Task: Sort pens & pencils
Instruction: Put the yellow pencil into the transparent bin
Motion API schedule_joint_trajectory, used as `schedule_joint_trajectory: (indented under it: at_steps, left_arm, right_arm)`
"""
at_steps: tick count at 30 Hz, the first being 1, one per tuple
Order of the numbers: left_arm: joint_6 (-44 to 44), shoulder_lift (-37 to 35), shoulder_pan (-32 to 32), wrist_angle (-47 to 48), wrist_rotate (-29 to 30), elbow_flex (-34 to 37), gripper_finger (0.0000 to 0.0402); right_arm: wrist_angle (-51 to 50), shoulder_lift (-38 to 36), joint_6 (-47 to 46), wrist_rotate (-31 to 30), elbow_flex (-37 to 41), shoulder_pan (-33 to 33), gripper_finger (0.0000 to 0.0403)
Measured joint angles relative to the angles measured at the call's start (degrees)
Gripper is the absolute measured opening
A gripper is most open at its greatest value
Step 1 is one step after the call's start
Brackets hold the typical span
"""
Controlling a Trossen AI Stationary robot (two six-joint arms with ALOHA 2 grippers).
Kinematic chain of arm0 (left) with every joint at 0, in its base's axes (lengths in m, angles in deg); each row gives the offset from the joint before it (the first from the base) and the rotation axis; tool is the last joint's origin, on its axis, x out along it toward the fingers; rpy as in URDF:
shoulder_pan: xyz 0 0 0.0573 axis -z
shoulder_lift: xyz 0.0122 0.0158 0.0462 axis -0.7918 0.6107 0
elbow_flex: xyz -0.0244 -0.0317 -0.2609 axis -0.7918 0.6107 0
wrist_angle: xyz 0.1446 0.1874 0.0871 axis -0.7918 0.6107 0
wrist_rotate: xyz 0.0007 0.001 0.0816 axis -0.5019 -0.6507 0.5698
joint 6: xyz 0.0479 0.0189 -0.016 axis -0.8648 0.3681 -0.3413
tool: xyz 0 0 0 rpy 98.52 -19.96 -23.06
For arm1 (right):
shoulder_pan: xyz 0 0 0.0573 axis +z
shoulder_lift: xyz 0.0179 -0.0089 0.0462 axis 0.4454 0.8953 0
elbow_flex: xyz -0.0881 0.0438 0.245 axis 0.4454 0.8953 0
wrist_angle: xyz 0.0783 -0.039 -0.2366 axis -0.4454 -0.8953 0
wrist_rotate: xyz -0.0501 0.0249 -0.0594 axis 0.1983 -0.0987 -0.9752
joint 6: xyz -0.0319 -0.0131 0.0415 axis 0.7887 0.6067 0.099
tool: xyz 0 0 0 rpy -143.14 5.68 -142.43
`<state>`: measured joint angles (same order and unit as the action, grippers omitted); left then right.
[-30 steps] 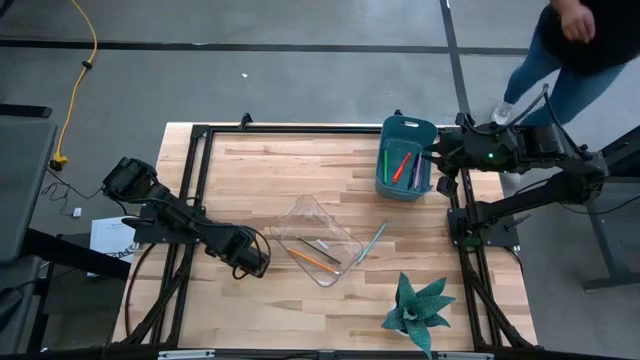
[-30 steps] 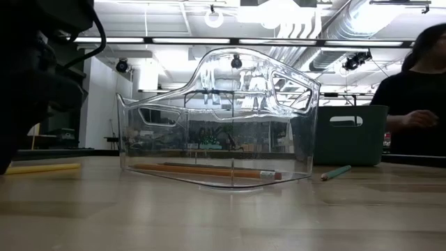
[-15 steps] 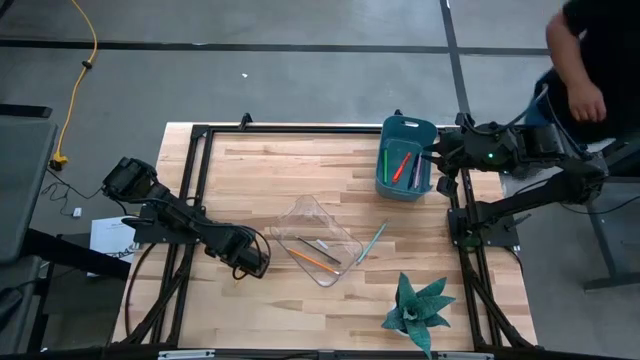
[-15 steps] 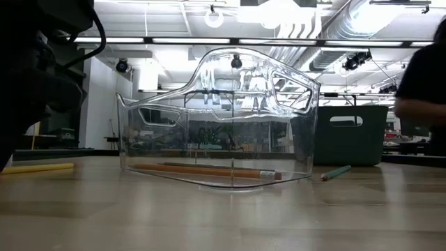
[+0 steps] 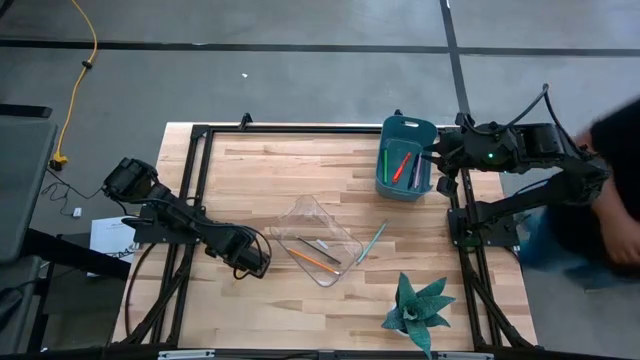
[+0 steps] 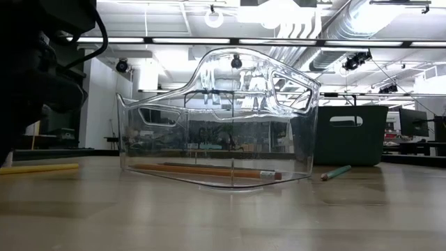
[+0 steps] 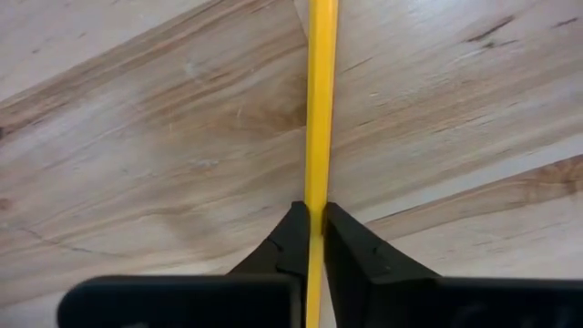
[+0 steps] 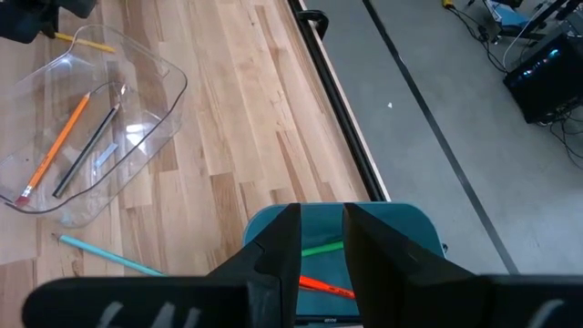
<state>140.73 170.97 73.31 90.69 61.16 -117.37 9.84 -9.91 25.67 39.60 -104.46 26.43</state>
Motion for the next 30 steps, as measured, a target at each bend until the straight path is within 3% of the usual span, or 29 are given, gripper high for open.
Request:
schedule_joint_trajectory:
  at_steps: [6,13,22,30]
  left_arm:
    - [-0.1,0.1,0.0,-0.3,-0.1,0.1,0.0031]
    - [-0.1,0.1,0.0,-0.5,-0.2,0.1,0.0006]
    - [-2.4,-0.9,0.1,-0.3,0.9,-1.5,0.0023]
    - [-6.0,-2.0,0.1,4.7,2.1,-6.0,0.0004]
  right_arm:
    - [0.0,0.0,0.2,0.0,0.0,0.0,0.0075]
    - [0.0,0.0,0.2,0.0,0.0,0.0,0.0075]
    - [0.0,0.0,0.2,0.0,0.0,0.0,0.0075]
    - [0.0,0.0,0.9,0.0,0.0,0.0,0.0075]
